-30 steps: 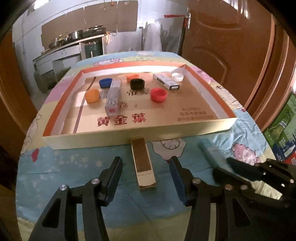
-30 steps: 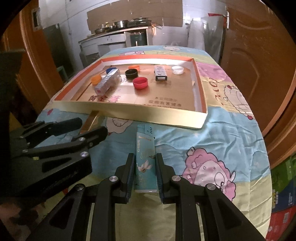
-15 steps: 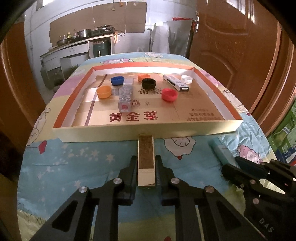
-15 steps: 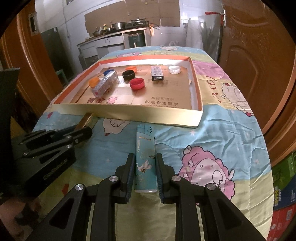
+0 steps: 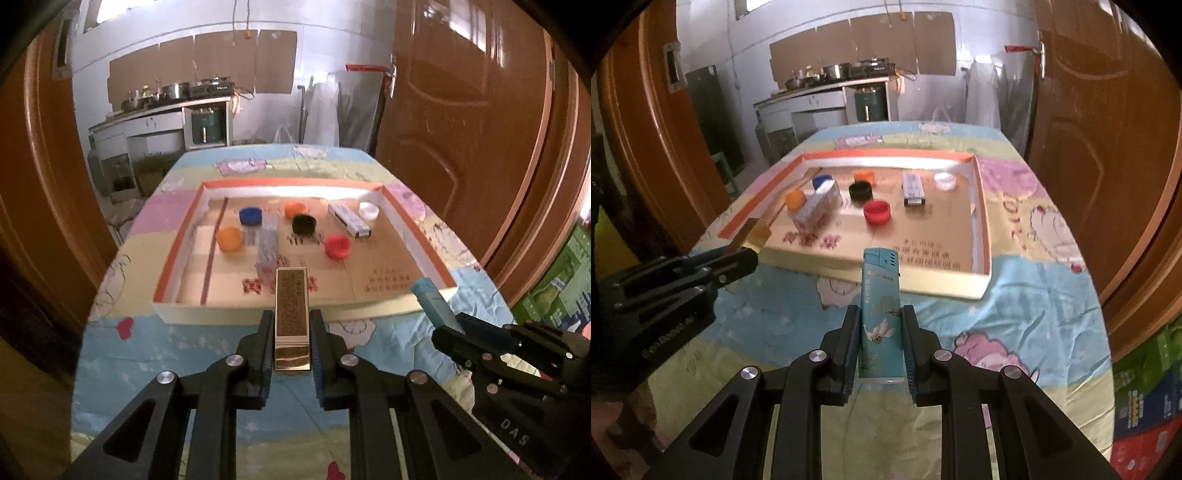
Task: Organize rigid objects
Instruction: 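Carry the gold box and blue lighter over the tray with both tools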
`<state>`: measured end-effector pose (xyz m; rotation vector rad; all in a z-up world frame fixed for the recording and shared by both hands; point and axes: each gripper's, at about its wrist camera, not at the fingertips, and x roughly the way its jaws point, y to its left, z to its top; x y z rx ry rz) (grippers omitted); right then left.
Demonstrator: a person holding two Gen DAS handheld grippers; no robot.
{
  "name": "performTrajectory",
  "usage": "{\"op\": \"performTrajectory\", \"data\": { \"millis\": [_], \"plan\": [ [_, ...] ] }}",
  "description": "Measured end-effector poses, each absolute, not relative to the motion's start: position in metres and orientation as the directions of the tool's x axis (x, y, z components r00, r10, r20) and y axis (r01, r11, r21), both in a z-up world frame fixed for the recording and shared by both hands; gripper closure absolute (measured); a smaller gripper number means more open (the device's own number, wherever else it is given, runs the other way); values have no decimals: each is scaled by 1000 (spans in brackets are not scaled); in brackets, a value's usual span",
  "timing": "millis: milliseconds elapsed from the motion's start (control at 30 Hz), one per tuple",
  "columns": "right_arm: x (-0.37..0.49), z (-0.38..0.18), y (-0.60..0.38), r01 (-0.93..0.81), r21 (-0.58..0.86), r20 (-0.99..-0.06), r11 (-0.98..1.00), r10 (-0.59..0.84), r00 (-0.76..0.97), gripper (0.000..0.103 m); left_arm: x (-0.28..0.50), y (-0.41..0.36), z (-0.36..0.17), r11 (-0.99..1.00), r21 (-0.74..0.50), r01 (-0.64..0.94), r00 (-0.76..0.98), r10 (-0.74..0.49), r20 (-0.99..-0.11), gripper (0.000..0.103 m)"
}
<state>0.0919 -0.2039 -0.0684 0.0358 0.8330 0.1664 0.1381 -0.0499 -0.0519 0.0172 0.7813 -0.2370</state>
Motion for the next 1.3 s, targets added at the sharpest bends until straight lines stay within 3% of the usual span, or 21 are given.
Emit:
{"op": "performTrajectory", "data": {
  "millis": [567,1300],
  "plan": [
    [136,-30,-216,-108,49,-707,993,111,698,81,184,-21,-24,982,-99,159,714,-184,-675,85],
    [218,-58,-236,-50,35,-774,998,59,631,81,278,-13,-49,985,-110,133,627,-170,-760,85]
  ]
}}
